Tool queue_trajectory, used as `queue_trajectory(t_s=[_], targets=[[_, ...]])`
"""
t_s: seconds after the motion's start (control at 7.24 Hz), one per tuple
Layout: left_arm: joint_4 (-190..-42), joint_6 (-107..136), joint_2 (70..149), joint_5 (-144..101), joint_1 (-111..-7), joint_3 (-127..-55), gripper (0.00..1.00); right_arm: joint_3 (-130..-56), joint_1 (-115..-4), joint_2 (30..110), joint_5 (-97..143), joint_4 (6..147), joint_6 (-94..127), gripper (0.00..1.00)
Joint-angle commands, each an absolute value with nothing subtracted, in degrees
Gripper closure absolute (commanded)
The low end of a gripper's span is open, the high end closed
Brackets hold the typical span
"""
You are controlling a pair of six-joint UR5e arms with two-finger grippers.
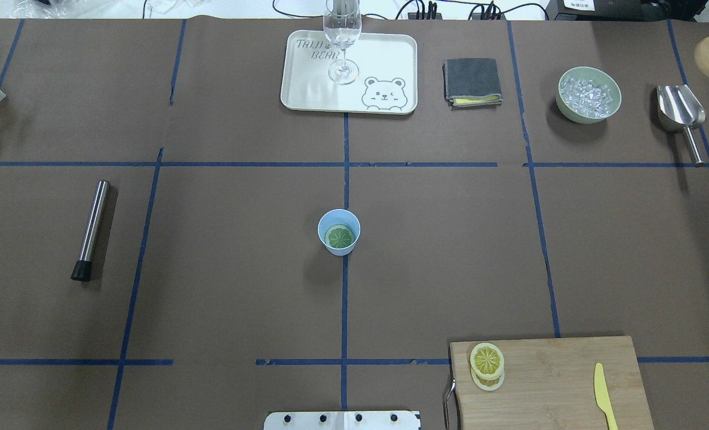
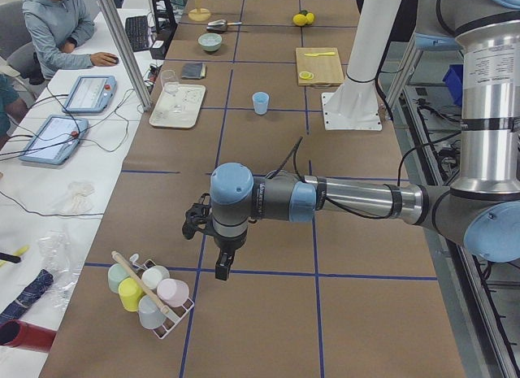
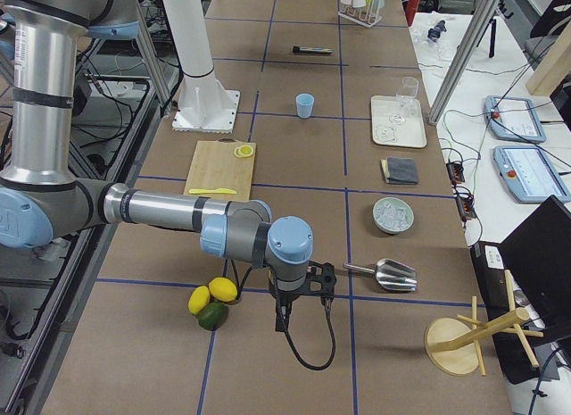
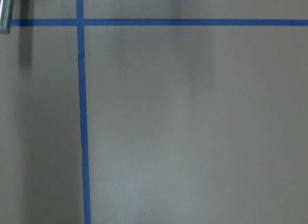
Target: Squeeze lemon into cup
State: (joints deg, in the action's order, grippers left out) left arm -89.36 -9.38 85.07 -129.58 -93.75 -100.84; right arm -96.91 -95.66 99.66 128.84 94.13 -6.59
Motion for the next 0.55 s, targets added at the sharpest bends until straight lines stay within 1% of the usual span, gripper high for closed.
queue_trajectory(t_s=[0.0,0.41], targets=[[-89.47,-9.4,84.99,-129.64,-93.87,-100.9,0.0,-96.86,-95.54,99.67,128.93,94.13,-6.59,0.0],[-89.38,-9.32,84.99,-129.64,-93.87,-100.63,0.0,-96.86,-95.54,99.76,128.94,94.13,-6.59,0.0]])
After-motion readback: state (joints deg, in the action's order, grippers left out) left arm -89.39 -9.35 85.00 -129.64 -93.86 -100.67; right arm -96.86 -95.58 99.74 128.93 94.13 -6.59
